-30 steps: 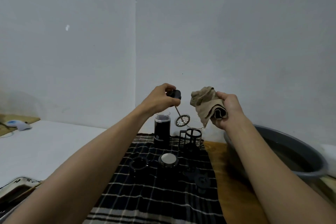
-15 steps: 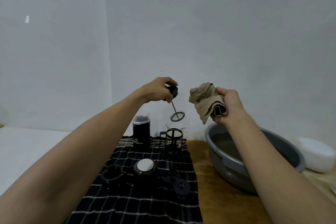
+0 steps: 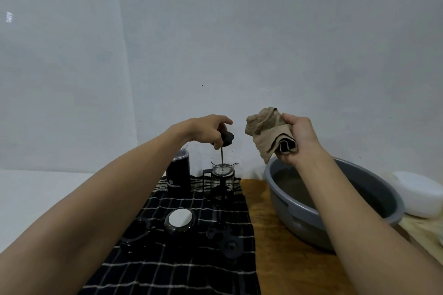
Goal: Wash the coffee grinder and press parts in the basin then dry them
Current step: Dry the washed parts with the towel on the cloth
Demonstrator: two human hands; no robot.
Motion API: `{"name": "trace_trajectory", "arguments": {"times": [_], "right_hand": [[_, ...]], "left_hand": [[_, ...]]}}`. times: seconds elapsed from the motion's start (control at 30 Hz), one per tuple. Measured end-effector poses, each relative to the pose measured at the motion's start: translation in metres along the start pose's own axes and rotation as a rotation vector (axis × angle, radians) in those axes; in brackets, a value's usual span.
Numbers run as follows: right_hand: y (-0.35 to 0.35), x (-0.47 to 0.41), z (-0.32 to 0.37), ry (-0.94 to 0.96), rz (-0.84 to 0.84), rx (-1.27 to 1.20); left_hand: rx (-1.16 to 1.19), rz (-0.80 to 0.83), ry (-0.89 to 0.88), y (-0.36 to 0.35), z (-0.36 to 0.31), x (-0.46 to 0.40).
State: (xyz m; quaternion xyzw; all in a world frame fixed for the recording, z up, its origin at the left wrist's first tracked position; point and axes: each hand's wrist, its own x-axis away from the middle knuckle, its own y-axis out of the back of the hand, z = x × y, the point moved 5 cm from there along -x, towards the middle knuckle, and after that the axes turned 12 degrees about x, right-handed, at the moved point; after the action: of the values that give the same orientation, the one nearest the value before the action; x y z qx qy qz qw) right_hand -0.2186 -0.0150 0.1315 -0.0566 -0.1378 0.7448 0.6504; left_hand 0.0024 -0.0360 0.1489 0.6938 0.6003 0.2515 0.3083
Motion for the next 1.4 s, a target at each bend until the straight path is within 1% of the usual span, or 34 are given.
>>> {"name": "trace_trajectory", "arguments": {"times": [0.13, 0.43, 0.57, 0.7, 0.77, 0.83, 0.9, 1.0, 1.07, 1.13, 1.2, 1.23, 1.27, 1.3, 1.33, 1.37, 1.4], "right_hand": [[-0.004, -0.001, -0.007, -0.008, 0.03, 0.002], [0.007, -0.006, -0.019, -0.026, 0.027, 0.021], [0.009, -0.008, -0.021, -0.032, 0.033, 0.039], [0.006, -0.007, -0.021, -0.021, 0.06, 0.024], [0.003, -0.005, -0.022, -0.029, 0.069, 0.019], [0.002, -0.001, -0.022, -0.028, 0.074, -0.002], [0.001, 0.002, -0.025, -0.012, 0.096, -0.12], [0.005, 0.013, -0.029, 0.057, 0.116, -0.456], [-0.001, 0.033, -0.031, 0.05, 0.073, -0.646], [-0.005, 0.048, -0.045, -0.008, -0.019, -0.851], [-0.015, 0.062, -0.07, -0.038, -0.015, -0.953], [-0.023, 0.068, -0.083, -0.09, -0.002, -0.969], [-0.029, 0.07, -0.093, -0.14, -0.056, -0.959], [-0.035, 0.068, -0.102, -0.171, -0.051, -1.0], [-0.043, 0.066, -0.106, -0.197, -0.019, -1.026], [-0.051, 0.064, -0.105, -0.199, -0.041, -1.041], [-0.057, 0.063, -0.106, -0.194, -0.026, -1.031]], "left_hand": [[-0.134, 0.054, 0.041, -0.011, 0.012, -0.008], [-0.185, 0.176, 0.051, -0.031, 0.028, -0.02], [-0.167, 0.201, 0.058, -0.036, 0.034, -0.027], [-0.152, 0.249, 0.125, -0.039, 0.04, -0.029], [-0.12, 0.244, 0.159, -0.04, 0.043, -0.029], [-0.094, 0.216, 0.156, -0.041, 0.044, -0.03], [-0.088, 0.209, 0.148, -0.043, 0.046, -0.028], [-0.073, 0.166, 0.112, -0.047, 0.049, -0.022], [-0.025, 0.099, 0.065, -0.044, 0.05, -0.015], [0.025, 0.04, 0.038, -0.04, 0.052, -0.008], [0.041, -0.016, 0.021, -0.036, 0.055, 0.006], [0.049, -0.045, 0.008, -0.035, 0.055, 0.014], [0.058, -0.074, -0.015, -0.033, 0.055, 0.022], [0.062, -0.098, -0.034, -0.033, 0.055, 0.031], [0.062, -0.118, -0.05, -0.033, 0.056, 0.042], [0.057, -0.13, -0.056, -0.031, 0.059, 0.052], [0.054, -0.13, -0.059, -0.031, 0.061, 0.06]]}}
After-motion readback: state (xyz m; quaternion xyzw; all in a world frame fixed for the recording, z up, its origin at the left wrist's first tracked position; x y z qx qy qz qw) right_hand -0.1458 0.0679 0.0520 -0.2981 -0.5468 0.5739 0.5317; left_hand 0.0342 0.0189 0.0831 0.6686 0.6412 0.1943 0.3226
